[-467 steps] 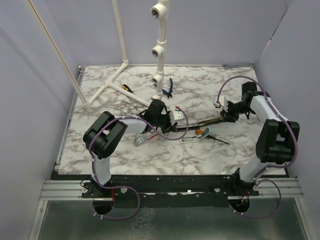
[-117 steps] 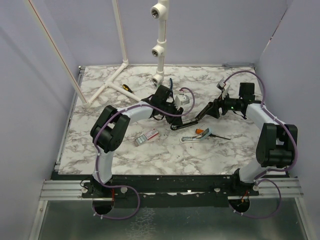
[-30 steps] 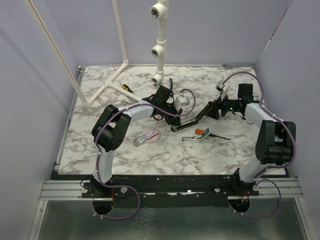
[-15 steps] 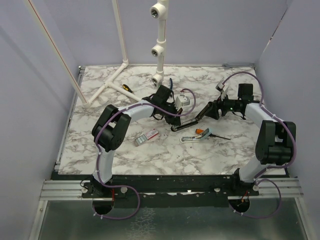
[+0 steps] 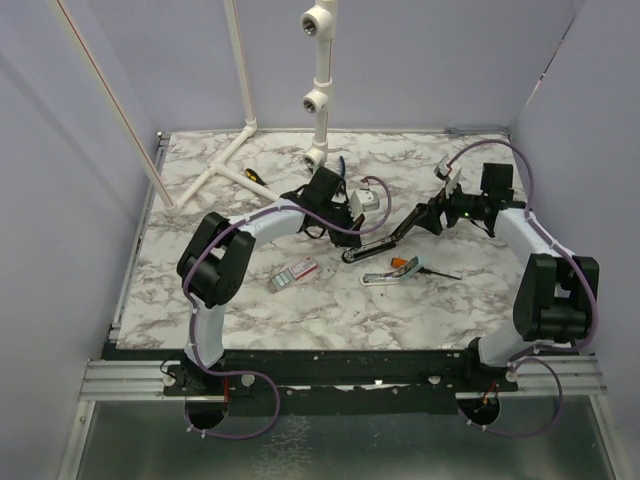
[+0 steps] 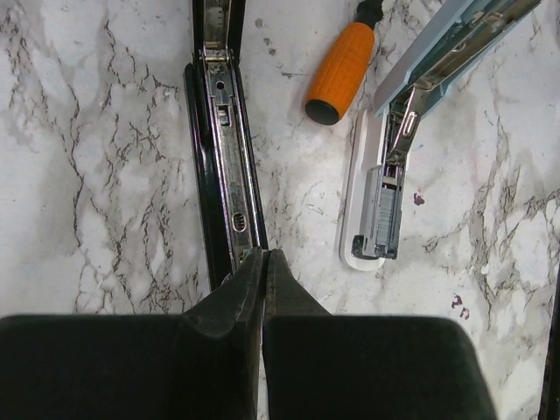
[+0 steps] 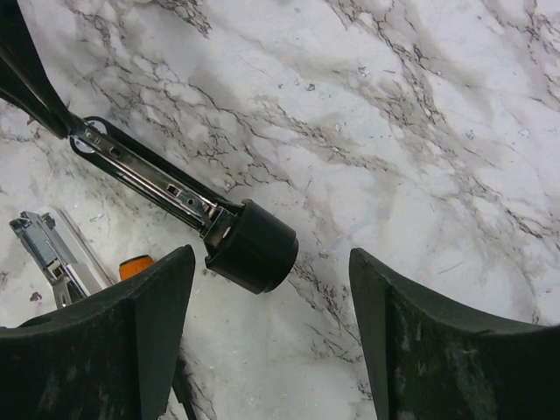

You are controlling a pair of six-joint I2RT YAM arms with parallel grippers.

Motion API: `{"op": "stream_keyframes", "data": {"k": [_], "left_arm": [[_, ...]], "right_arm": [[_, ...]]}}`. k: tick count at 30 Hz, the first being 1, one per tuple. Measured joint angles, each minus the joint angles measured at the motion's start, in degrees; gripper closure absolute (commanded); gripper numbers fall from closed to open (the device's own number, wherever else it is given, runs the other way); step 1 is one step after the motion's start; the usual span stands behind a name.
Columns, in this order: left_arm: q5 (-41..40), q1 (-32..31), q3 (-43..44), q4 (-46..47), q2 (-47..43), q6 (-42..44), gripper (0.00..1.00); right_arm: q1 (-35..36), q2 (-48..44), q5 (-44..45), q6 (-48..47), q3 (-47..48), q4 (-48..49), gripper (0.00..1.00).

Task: Load the staples into the stapler
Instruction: Pick up the stapler.

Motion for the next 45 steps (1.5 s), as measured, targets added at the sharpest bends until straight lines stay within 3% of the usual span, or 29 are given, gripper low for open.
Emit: {"op": "stream_keyframes", "data": {"k": [11, 18, 27, 34, 45], "left_arm": [[0.0, -0.4, -3.4, 0.0, -3.9, 4.7, 1.0], [2.7, -2.5, -5.0, -0.3, -9.2, 5.8, 1.0], [10.6, -3.3, -6.6, 0.5, -19.4, 5.0, 1.0], [13.9, -3.3, -11.4, 0.5, -24.8, 5.3, 1.0], [18.1, -3.0, -6.5, 3.0, -25.9, -1.6, 1.0]], "right_arm": [[0.0, -8.3, 1.8, -4.1, 0.0, -0.1, 0.27], [1.0, -14.3, -2.6, -12.3, 0.4, -4.3, 0.3], [13.4, -17.6, -4.2, -16.4, -3.8, -5.7, 0.3], [16.8, -18.0, -6.6, -16.0, -4.5, -4.8, 0.3], [23.2, -18.6, -12.0, -13.8, -5.4, -1.0, 0.37]]}}
